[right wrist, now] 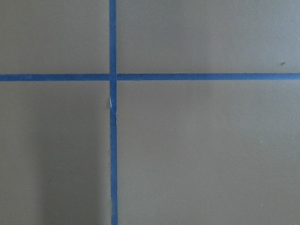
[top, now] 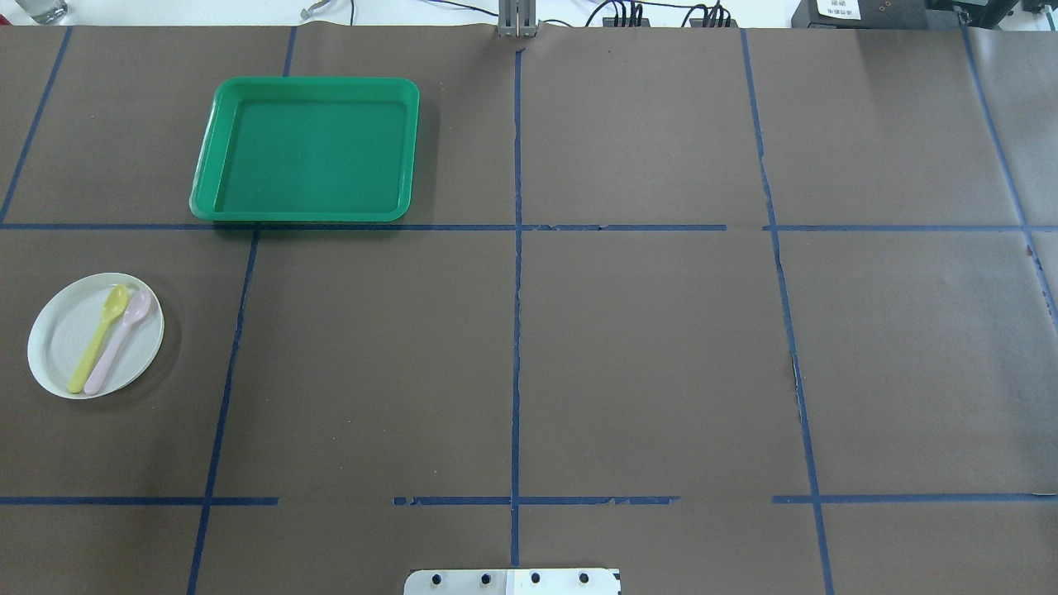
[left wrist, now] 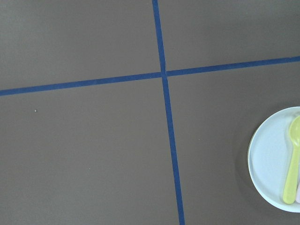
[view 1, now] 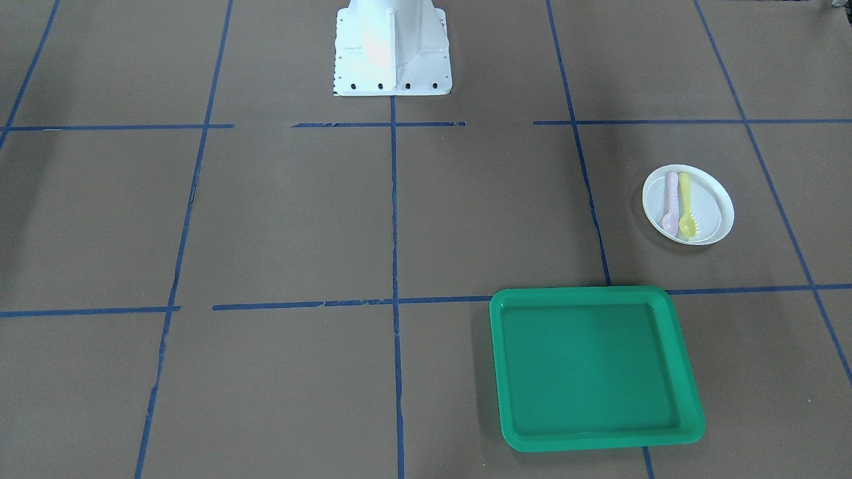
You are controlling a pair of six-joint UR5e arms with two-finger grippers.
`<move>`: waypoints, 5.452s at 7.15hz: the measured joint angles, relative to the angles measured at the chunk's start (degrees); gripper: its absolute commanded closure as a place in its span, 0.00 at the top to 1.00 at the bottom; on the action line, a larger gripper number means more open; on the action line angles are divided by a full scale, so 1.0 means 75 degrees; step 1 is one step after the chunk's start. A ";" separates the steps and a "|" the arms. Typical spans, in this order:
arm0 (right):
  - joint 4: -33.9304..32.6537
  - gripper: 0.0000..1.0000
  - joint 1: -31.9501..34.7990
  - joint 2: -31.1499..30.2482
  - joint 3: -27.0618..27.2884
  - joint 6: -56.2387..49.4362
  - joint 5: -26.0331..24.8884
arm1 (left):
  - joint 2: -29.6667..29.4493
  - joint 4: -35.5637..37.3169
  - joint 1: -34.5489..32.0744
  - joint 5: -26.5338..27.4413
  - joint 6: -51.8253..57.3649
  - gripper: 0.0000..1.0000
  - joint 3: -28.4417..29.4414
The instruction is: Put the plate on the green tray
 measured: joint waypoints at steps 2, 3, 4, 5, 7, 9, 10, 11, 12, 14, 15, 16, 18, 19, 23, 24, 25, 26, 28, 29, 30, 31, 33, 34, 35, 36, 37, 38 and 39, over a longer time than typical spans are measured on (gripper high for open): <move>0.0000 1.00 0.0000 0.0000 0.0000 0.0000 0.0000 | 0.0041 -0.0502 0.0073 0.0014 -0.0001 1.00 0.0167; 0.0000 1.00 0.0000 0.0000 0.0000 0.0000 0.0000 | 0.0052 -0.0611 0.0110 0.0008 -0.0021 1.00 0.0175; 0.0000 1.00 0.0000 0.0000 0.0000 0.0000 0.0000 | 0.0099 -0.0628 0.0134 0.0006 -0.0029 1.00 0.0084; 0.0000 1.00 0.0000 0.0000 0.0000 0.0000 0.0000 | 0.0169 -0.0633 0.0154 0.0000 -0.0043 1.00 -0.0056; 0.0000 1.00 0.0000 0.0000 0.0000 0.0000 0.0000 | 0.0201 -0.0736 0.0171 -0.0027 -0.0039 1.00 -0.0131; 0.0000 1.00 0.0000 0.0000 0.0000 0.0000 0.0000 | 0.0264 -0.0853 0.0178 -0.0056 -0.0014 1.00 -0.0165; 0.0000 1.00 0.0000 0.0000 0.0000 0.0000 0.0002 | 0.0272 -0.0926 0.0189 -0.0180 -0.0023 1.00 -0.0184; 0.0000 1.00 0.0000 0.0000 0.0000 0.0000 0.0005 | 0.0276 -0.0967 0.0207 -0.0339 -0.0041 1.00 -0.0171; 0.0000 1.00 0.0000 0.0000 0.0000 0.0000 0.0003 | 0.0274 -0.0992 0.0328 -0.0442 -0.0084 1.00 -0.0160; 0.0000 1.00 0.0000 0.0000 0.0000 0.0000 0.0001 | 0.0269 -0.1597 0.1015 -0.0657 -0.0970 1.00 -0.0150; 0.0000 1.00 0.0000 0.0000 0.0000 0.0000 0.0000 | 0.0269 -0.2246 0.1466 -0.0685 -0.1955 1.00 -0.0150; 0.0000 1.00 0.0000 0.0000 0.0000 0.0000 0.0000 | 0.0272 -0.2883 0.1910 -0.0667 -0.3033 1.00 -0.0165; 0.0000 1.00 0.0000 0.0000 0.0000 0.0000 0.0000 | 0.0280 -0.3854 0.2678 -0.0370 -0.4998 1.00 -0.0194; 0.0000 1.00 0.0000 0.0000 0.0000 0.0000 0.0000 | 0.0340 -0.4316 0.3073 -0.0012 -0.5764 1.00 -0.0163; 0.0000 1.00 0.0000 0.0000 0.0000 0.0000 0.0000 | 0.1049 -0.6423 0.4587 0.1077 -0.7712 1.00 0.0221; 0.0000 1.00 0.0000 0.0000 0.0000 0.0000 0.0000 | 0.1060 -0.6578 0.4866 0.1255 -0.7955 1.00 0.0313; 0.0000 1.00 0.0000 0.0000 0.0000 0.0000 0.0000 | 0.1061 -0.6638 0.5022 0.1396 -0.8044 1.00 0.0416; 0.0000 1.00 0.0000 0.0000 0.0000 0.0000 0.0000 | 0.1061 -0.6656 0.5103 0.1470 -0.8074 1.00 0.0479; 0.0000 1.00 0.0000 0.0000 0.0000 0.0000 0.0000 | 0.1052 -0.6678 0.5148 0.1580 -0.8095 0.95 0.0637; 0.0000 1.00 0.0000 0.0000 0.0000 0.0000 0.0000 | 0.1027 -0.6687 0.5151 0.1600 -0.8099 0.93 0.0718; 0.0000 1.00 0.0000 0.0000 0.0000 0.0000 0.0000 | 0.1009 -0.6688 0.5153 0.1605 -0.8106 0.89 0.0770; 0.0000 1.00 0.0000 0.0000 0.0000 0.0000 0.0000 | 0.0978 -0.6688 0.5154 0.1603 -0.8113 0.87 0.0827; 0.0000 1.00 0.0000 0.0000 0.0000 0.0000 0.0000 | 0.0819 -0.6688 0.5154 0.1600 -0.8116 0.19 0.1036; 0.0000 1.00 0.0000 0.0000 0.0000 0.0000 0.0000 | 0.0768 -0.6688 0.5154 0.1597 -0.8123 0.00 0.1085; 0.0000 1.00 0.0000 0.0000 0.0000 0.0000 0.0002 | 0.0749 -0.6688 0.5154 0.1580 -0.8128 0.00 0.1090; 0.0000 1.00 0.0000 0.0000 0.0000 0.0000 0.0005 | 0.0743 -0.6688 0.5153 0.1555 -0.8129 0.00 0.1086; 0.0000 1.00 0.0000 0.0000 0.0000 0.0000 0.0003 | 0.0740 -0.6688 0.5148 0.1534 -0.8136 0.00 0.1067; 0.0000 1.00 0.0000 0.0000 0.0000 0.0000 0.0001 | 0.0738 -0.6690 0.5135 0.1514 -0.8149 0.00 0.1022; 0.0000 1.00 0.0000 0.0000 0.0000 -0.0001 0.0000 | 0.0741 -0.6692 0.5124 0.1470 -0.8179 0.00 0.0907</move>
